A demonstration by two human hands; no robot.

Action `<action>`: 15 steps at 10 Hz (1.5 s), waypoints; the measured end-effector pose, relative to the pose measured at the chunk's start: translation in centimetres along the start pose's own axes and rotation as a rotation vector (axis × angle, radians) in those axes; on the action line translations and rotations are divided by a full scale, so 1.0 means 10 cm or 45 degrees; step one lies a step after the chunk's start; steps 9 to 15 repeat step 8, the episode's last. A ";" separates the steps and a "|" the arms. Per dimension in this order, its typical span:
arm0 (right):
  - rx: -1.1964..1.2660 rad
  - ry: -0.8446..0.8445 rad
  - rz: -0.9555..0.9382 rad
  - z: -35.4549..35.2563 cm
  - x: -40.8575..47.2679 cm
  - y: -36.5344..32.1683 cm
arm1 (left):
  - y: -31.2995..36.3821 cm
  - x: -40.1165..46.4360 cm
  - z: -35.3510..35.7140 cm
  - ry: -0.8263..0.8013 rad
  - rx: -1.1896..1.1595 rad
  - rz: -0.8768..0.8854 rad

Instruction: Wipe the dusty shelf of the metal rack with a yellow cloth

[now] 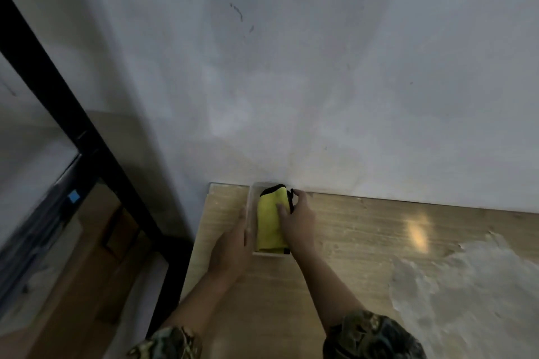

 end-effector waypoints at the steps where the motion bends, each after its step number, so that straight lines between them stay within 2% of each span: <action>1: -0.058 -0.048 -0.109 0.13 0.02 0.06 | 0.05 -0.04 0.00 0.031 0.047 -0.003; 2: -0.182 -0.014 -0.240 0.28 0.05 0.13 | 0.05 -0.02 0.02 0.046 0.060 -0.007; 4: -0.700 0.053 -0.494 0.39 0.02 0.20 | 0.02 0.05 0.06 -0.016 0.156 -0.027; 5: -0.681 -0.016 -0.506 0.28 0.01 0.20 | 0.03 0.08 0.03 -0.070 0.240 -0.042; 6: -0.661 0.046 -0.566 0.16 -0.03 0.18 | 0.04 0.03 -0.01 -0.080 0.275 -0.065; 7: -0.770 0.071 -0.617 -0.03 -0.15 0.13 | 0.09 -0.12 -0.16 -0.119 0.369 -0.054; 8: -0.840 0.150 -0.679 -0.19 -0.35 0.11 | 0.16 -0.32 -0.34 -0.148 0.492 0.021; 15: -0.840 0.150 -0.679 -0.19 -0.35 0.11 | 0.16 -0.32 -0.34 -0.148 0.492 0.021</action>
Point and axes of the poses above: each hand's wrist, its own x-axis towards the middle knuckle, its own z-axis out of the palm, y = z × x, the point moved 1 cm from there along x, towards the middle knuckle, and after that the axes turned 9 degrees about -x, right-handed, at the moved point
